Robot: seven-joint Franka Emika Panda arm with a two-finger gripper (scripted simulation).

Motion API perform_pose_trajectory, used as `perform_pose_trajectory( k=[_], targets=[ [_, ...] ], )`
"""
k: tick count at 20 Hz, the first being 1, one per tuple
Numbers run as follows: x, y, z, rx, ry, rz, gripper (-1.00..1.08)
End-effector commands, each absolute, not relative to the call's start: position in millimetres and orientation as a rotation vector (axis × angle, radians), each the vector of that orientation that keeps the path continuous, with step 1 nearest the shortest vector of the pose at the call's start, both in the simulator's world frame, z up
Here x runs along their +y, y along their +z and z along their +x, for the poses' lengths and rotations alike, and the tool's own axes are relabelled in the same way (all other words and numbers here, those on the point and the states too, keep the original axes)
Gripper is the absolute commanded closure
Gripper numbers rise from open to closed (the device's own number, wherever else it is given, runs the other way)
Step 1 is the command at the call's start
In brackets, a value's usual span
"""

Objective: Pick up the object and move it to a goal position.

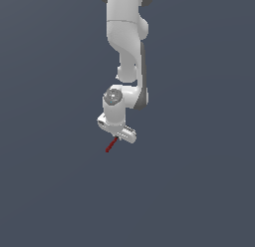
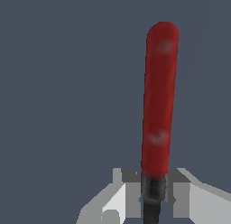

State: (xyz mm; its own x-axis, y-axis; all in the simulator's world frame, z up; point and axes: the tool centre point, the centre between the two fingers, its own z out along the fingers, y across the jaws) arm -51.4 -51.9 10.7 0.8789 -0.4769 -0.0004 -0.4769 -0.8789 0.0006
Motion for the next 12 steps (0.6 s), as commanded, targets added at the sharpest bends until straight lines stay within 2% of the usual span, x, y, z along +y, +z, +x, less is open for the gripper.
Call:
perform_pose_trajectory(
  k=[1, 12],
  targets=[
    [-51, 10, -51, -0.770, 0.000, 3.046, 1.08],
    [-40, 19, -51, -0.773, 0.000, 3.045, 1.08]
  ],
)
